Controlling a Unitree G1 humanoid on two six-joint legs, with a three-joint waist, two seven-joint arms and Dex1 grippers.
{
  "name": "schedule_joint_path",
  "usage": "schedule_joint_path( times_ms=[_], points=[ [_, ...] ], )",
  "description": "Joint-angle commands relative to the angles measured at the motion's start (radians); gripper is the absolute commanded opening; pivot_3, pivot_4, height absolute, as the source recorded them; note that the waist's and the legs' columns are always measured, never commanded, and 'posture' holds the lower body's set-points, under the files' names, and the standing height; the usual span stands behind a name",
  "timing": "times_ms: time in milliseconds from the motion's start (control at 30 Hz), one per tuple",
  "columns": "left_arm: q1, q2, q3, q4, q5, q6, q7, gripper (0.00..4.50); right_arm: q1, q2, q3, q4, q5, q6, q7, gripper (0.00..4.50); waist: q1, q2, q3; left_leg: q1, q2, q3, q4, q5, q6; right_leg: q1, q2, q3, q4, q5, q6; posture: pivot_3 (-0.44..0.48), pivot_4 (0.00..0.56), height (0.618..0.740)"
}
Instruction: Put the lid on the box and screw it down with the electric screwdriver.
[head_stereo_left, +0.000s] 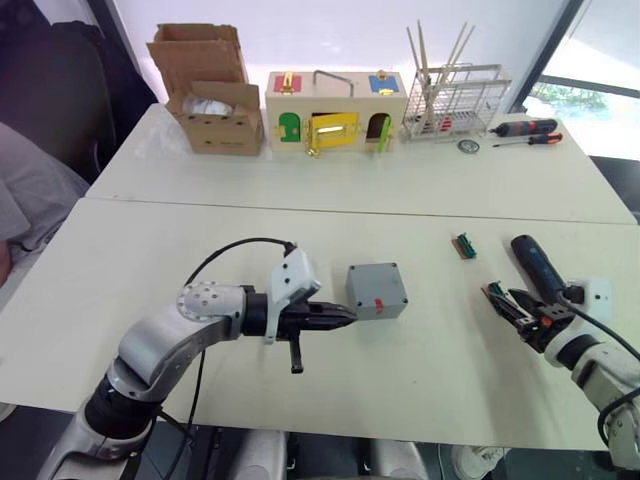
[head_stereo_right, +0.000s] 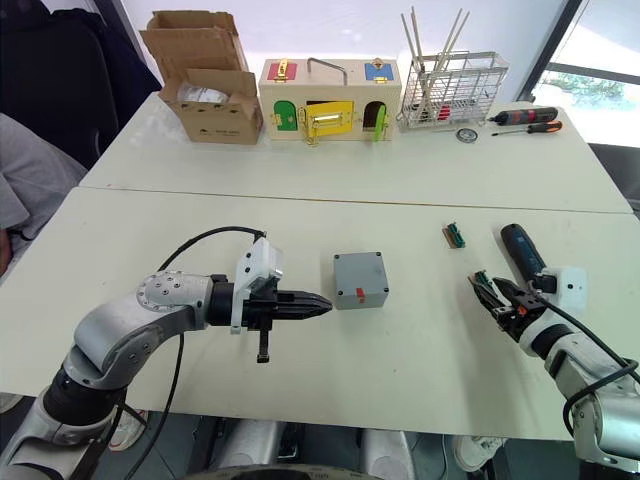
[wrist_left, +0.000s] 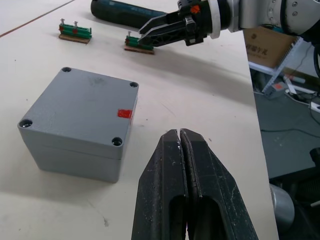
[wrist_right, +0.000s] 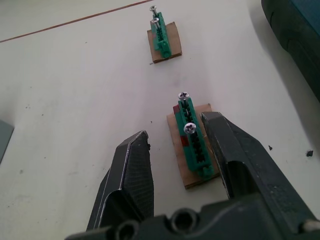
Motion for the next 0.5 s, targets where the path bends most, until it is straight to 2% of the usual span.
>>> schedule_joint_path(
  times_ms=[33, 133, 233, 300, 500],
  points=[
    [-0.007, -0.001, 0.002, -0.027, -0.004, -0.010, 0.005, 0.00, -0.001, -0.003, -0.028, -0.010, -0.001, -0.025, -0.008, 1.93, 0.000, 0.000, 0.000, 0.000, 0.000, 0.000, 0.000, 0.000, 0.000, 0.000, 0.000, 0.000, 0.000, 0.000, 0.000, 0.000, 0.150, 0.731],
    [-0.012, -0.003, -0.007, -0.018, 0.005, -0.017, 0.004, 0.00, -0.010, 0.002, -0.027, 0.001, -0.003, -0.030, -0.017, 1.93, 0.000, 0.000, 0.000, 0.000, 0.000, 0.000, 0.000, 0.000, 0.000, 0.000, 0.000, 0.000, 0.000, 0.000, 0.000, 0.000, 0.150, 0.731],
    [-0.012, -0.001, -0.009, -0.018, 0.007, -0.019, 0.005, 0.00, -0.014, 0.002, -0.024, 0.011, -0.006, -0.039, -0.022, 1.10, 0.000, 0.000, 0.000, 0.000, 0.000, 0.000, 0.000, 0.000, 0.000, 0.000, 0.000, 0.000, 0.000, 0.000, 0.000, 0.000, 0.150, 0.731],
    [-0.009, 0.001, -0.011, -0.019, 0.009, -0.020, 0.005, 0.00, -0.016, 0.004, -0.023, 0.013, -0.004, -0.042, -0.023, 0.04, 0.000, 0.000, 0.000, 0.000, 0.000, 0.000, 0.000, 0.000, 0.000, 0.000, 0.001, 0.000, 0.000, 0.000, 0.000, 0.000, 0.150, 0.731],
    [-0.004, 0.005, -0.014, -0.023, 0.015, -0.018, 0.002, 0.00, -0.013, 0.013, -0.019, 0.006, 0.004, -0.047, -0.023, 0.01, 0.000, 0.000, 0.000, 0.000, 0.000, 0.000, 0.000, 0.000, 0.000, 0.000, 0.001, 0.000, 0.000, 0.000, 0.000, 0.000, 0.150, 0.731]
  ],
)
